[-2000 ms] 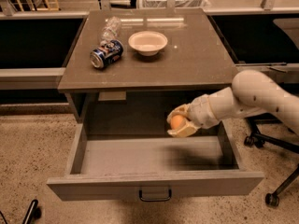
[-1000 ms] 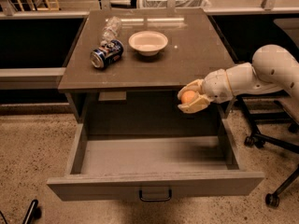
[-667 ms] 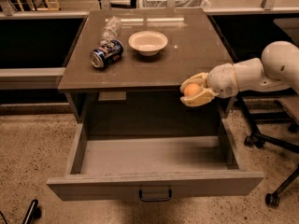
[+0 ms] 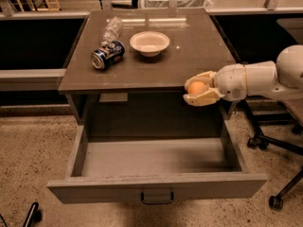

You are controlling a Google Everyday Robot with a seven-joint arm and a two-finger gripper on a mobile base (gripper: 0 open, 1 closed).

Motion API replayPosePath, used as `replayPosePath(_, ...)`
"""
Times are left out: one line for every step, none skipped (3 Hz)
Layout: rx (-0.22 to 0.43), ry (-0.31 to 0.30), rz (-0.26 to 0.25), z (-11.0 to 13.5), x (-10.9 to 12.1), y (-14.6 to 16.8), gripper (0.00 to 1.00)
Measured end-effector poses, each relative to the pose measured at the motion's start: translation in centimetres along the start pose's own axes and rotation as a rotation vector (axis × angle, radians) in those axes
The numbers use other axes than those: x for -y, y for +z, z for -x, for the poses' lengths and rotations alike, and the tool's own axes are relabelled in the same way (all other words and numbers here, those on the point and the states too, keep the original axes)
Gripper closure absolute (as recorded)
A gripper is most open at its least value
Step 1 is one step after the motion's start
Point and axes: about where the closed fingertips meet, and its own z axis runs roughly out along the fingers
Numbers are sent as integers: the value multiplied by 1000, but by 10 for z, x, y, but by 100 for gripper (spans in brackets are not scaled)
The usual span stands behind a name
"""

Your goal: Pick orange from top drawer and place on counter

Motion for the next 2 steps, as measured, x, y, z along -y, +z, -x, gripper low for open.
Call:
replayPosePath(-72,115,-117,-14,5,16,100)
replayPosePath(-74,195,-231,-25,29,20,100)
